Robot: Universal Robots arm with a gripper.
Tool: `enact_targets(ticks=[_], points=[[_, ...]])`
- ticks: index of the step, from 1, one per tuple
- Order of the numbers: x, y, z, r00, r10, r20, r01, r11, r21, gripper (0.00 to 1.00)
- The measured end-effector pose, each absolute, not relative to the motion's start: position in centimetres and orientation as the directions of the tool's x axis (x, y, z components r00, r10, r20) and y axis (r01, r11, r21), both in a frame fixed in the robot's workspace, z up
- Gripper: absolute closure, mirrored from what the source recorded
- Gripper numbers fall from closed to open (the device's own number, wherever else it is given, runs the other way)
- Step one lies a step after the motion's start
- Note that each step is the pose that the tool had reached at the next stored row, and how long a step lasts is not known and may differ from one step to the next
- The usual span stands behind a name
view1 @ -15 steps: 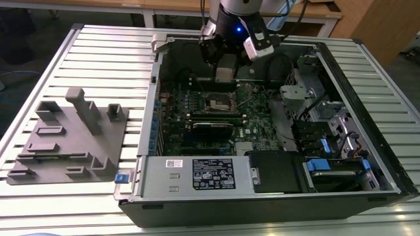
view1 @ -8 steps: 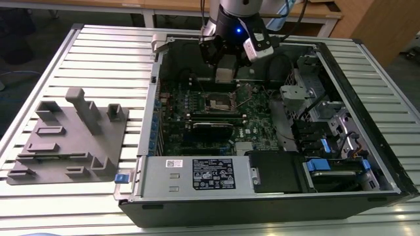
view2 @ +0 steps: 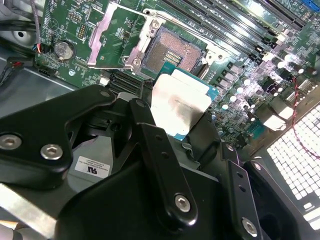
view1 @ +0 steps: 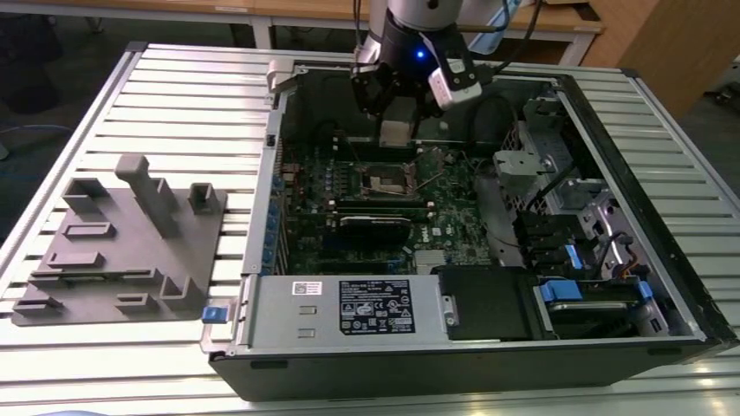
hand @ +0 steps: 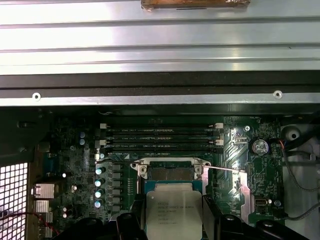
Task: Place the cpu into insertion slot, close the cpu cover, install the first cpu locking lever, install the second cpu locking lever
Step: 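Place the cpu into insertion slot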
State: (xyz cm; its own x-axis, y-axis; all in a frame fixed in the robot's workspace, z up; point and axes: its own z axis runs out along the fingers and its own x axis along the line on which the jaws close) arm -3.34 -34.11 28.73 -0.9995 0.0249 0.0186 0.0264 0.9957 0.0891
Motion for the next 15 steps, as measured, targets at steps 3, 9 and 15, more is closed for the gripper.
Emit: enact_targets(ticks=[3, 9, 15], points=[[-3.34, -34.11, 28.62, -0.999, 0.026, 0.019, 0.027, 0.996, 0.089, 0.46], [-3.35, -34.11, 28.39, -0.998, 0.053, 0.019, 0.055, 0.995, 0.089, 0.46], [-3.35, -34.11, 28.17, -0.993, 0.119, 0.019, 0.12, 0.989, 0.089, 0.46]])
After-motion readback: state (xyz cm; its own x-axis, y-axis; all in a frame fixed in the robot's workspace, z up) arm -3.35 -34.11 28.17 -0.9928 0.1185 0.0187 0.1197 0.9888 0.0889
